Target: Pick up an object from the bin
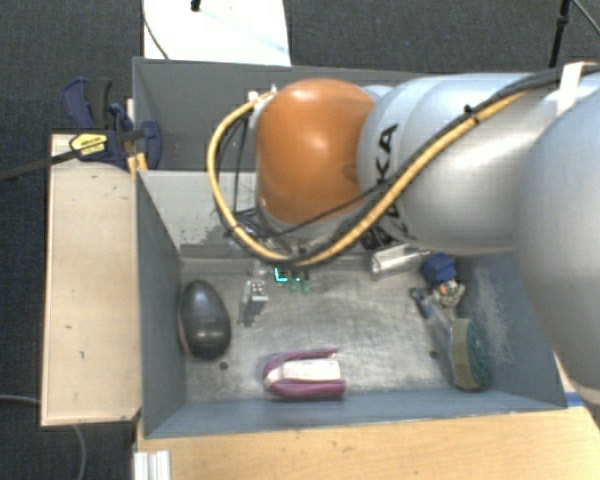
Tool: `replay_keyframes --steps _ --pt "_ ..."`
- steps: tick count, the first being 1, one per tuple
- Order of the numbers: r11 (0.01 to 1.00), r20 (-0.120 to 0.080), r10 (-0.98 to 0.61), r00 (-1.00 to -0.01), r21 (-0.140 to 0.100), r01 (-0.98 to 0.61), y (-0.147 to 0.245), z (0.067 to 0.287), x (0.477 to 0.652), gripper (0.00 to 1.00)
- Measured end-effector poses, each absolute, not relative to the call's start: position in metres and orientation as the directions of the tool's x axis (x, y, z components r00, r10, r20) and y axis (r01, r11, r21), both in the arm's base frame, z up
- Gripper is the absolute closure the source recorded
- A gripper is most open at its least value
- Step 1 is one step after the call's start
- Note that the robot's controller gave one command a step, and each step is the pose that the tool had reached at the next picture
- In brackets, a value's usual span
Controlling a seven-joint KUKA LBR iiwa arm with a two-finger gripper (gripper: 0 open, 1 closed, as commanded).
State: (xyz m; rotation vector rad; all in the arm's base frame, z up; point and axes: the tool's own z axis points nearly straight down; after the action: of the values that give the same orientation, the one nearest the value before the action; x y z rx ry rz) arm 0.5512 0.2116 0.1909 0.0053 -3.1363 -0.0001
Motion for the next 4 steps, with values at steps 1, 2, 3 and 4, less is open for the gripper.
replay_keyframes --steps 1,2,3,4 --pt "0.978 -0.004 -0.208 -0.978 0.002 -0.208 0.245 0.095 0.515 0.0" --pt "0.957 -0.006 -0.291 -0.957 0.0 -0.291 0.218 0.09 0.543 0.0" --pt "0.85 -0.004 -0.527 -0.85 -0.001 -0.527 0.189 0.071 0.559 0.0" --pt "0.852 -0.006 -0.523 -0.852 0.001 -0.523 0.19 0.072 0.559 1.0"
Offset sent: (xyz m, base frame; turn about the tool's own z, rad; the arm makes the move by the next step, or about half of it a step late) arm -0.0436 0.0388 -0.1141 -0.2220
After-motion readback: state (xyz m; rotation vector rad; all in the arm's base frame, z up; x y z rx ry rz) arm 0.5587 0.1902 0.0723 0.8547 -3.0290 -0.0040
